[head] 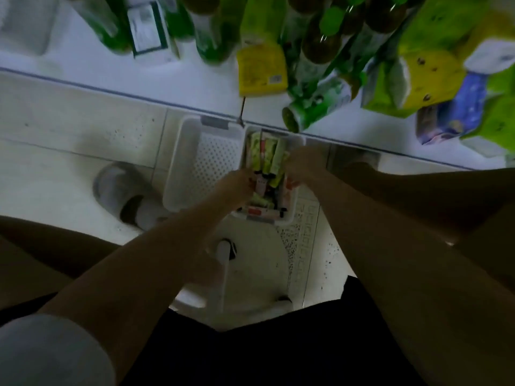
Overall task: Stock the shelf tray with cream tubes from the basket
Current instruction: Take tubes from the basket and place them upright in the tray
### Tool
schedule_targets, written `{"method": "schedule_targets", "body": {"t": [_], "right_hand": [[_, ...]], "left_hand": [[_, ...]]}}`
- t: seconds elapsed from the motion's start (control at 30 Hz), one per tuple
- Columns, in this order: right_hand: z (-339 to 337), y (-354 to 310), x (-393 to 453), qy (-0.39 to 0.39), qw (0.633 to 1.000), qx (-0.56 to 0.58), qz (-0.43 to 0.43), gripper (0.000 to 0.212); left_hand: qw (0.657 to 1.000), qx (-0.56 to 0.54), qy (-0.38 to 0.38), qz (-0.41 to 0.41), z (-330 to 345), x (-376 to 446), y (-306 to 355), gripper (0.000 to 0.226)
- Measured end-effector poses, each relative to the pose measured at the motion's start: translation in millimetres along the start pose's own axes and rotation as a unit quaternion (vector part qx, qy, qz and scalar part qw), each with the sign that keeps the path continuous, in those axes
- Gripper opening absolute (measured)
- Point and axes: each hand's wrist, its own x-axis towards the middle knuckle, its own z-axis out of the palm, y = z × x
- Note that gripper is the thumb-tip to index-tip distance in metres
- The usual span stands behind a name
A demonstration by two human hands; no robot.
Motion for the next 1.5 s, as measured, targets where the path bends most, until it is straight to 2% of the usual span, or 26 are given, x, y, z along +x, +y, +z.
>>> {"method": "schedule_targets", "body": {"t": [0.07, 0.1, 0.17, 0.23, 0.33, 0.47, 0.57, 0.67, 0.73, 0.8, 0.87, 0.97, 1.03, 1.13, 1.17, 1.2, 1.27, 1.33, 1.43, 1.5], "right_hand": [[14.4, 9.4, 21.1, 0.01, 1.0, -0.01, 0.01, 0.031], [21.5, 12.4, 29.0, 0.012, 1.0, -0.011, 0.014, 0.031], [35.8, 14.5, 41.0, 0.027, 0.999, -0.011, 0.013, 0.018], [48.0, 15.2, 51.1, 0.055, 0.998, 0.015, 0.006, 0.019], [55.6, 14.8, 59.3, 0.087, 0.995, 0.056, 0.017, 0.024], [44.4, 13.5, 58.8, 0.037, 0.998, 0.051, 0.025, 0.024], [28.4, 10.0, 38.2, -0.017, 0.991, 0.133, 0.023, 0.031], [11.2, 5.3, 15.4, -0.063, 0.982, 0.177, 0.008, 0.019], [-3.0, 0.5, -1.3, -0.099, 0.981, 0.169, -0.006, 0.014], [-18.4, -3.6, -16.8, -0.131, 0.974, 0.181, -0.016, 0.023], [-34.7, -10.2, -32.9, -0.162, 0.962, 0.217, -0.045, 0.028], [-58.1, -23.7, -56.8, -0.175, 0.942, 0.273, -0.09, 0.023], [-71.8, -33.1, -71.3, -0.175, 0.933, 0.296, -0.111, 0.045], [-89.6, -47.4, -94.7, -0.182, 0.925, 0.298, -0.151, 0.078], [-94.8, -52.4, -104.0, -0.18, 0.924, 0.296, -0.165, 0.082], [-100.1, -58.5, -114.2, -0.173, 0.922, 0.295, -0.182, 0.077], [-111.5, -71.2, -133.6, -0.152, 0.917, 0.297, -0.218, 0.053], [-122.9, -84.7, -154.5, -0.126, 0.913, 0.303, -0.243, 0.038], [-139.1, -102.7, -184.6, -0.048, 0.921, 0.273, -0.273, 0.042], [-149.0, -113.4, -205.9, 0.004, 0.92, 0.234, -0.315, 0.037]], "left_hand": [[1.0, -0.01, -0.026, -0.004, 19.4, 10.7, -5.5, 0.034], [0.999, -0.006, -0.037, -0.003, 27.6, 14.7, -7.1, 0.034], [0.999, 0.014, -0.034, -0.008, 39.7, 19.2, -10.7, 0.031], [1.0, 0.002, -0.004, -0.016, 45.5, 21.3, -16.2, 0.027], [0.997, -0.067, 0.033, -0.015, 44.6, 20.8, -22.8, 0.023], [0.981, -0.18, 0.062, -0.046, 33.2, 13.7, -18.9, 0.023], [0.938, -0.336, 0.071, -0.043, 15.6, 6.1, -16.3, 0.017], [0.892, -0.444, 0.086, -0.025, -10.0, -5.3, -11.8, 0.009], [0.839, -0.538, 0.075, -0.024, -29.4, -11.9, -7.7, 0.005], [0.783, -0.62, 0.055, -0.006, -51.1, -19.4, -3.9, 0.011], [0.734, -0.677, 0.05, 0.015, -74.1, -26.5, 1.1, 0.012], [0.678, -0.732, 0.058, 0.037, -108.0, -38.8, 14.0, 0.017], [0.655, -0.752, 0.051, 0.042, -129.8, -49.4, 25.8, 0.023], [0.643, -0.763, 0.027, 0.056, -158.6, -68.1, 44.1, 0.036], [0.632, -0.771, 0.01, 0.073, -167.2, -74.6, 50.1, 0.038], [0.619, -0.779, -0.012, 0.097, -175.4, -81.4, 56.1, 0.038], [0.619, -0.772, -0.041, 0.139, -190.6, -95.8, 67.3, 0.037], [0.649, -0.743, -0.023, 0.16, -203.5, -110.0, 74.6, 0.038], [0.697, -0.686, 0.017, 0.207, -221.4, -131.1, 81.2, 0.038], [0.728, -0.644, 0.047, 0.229, -234.2, -147.3, 86.2, 0.042]]}}
